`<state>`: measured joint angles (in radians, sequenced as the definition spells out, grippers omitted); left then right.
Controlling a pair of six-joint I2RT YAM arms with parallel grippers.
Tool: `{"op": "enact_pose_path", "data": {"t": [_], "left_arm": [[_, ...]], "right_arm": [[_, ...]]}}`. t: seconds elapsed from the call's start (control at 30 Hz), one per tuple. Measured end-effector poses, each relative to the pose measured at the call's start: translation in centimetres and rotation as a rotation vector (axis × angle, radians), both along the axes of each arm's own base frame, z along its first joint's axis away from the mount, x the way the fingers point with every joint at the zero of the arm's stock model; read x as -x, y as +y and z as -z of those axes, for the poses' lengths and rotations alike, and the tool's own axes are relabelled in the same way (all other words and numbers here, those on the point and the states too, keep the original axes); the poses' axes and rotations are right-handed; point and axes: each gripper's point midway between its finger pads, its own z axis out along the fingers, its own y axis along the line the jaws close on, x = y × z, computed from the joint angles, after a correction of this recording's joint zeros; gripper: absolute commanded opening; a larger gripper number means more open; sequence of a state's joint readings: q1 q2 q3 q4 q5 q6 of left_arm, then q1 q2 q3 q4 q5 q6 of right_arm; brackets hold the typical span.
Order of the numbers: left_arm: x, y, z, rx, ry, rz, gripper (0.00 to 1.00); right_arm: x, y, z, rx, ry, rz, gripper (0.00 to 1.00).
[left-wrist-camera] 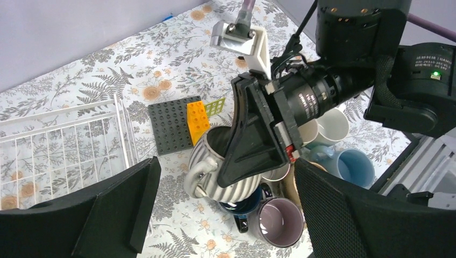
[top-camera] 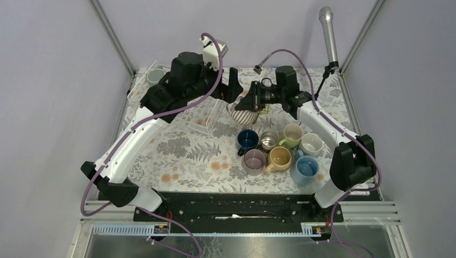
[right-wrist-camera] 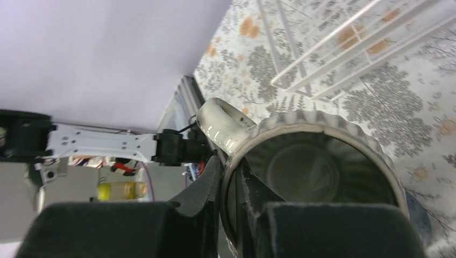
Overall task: Unload the cups from the dish rack
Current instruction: Place the cup at the center of the board.
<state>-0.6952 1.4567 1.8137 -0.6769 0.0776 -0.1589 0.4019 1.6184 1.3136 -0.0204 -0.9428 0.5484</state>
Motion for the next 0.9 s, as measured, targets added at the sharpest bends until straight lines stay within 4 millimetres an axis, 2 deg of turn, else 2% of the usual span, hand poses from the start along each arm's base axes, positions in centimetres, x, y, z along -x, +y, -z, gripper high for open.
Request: {"op": "enact_pose_path", "data": {"t": [0.17,0.37,0.9], "left_arm": [[0.3,0.4,-0.6,0.043,0.022,-0.037,0.99],[0.9,1.8,-2.6,0.109,0.014,-0.107,0.99],[3.2,9.6,-10.6,0.355,-0.123,-0.399,0.99]], "right_arm": [[0.5,0.5,2.0,0.138,-0.007,0.053,0.0],[3.1,1.8,3.4,0.277,-0.028,0.056,0.0],[10.5,6.0,5.9,0.538,-0.174,0.049,0.0]]}}
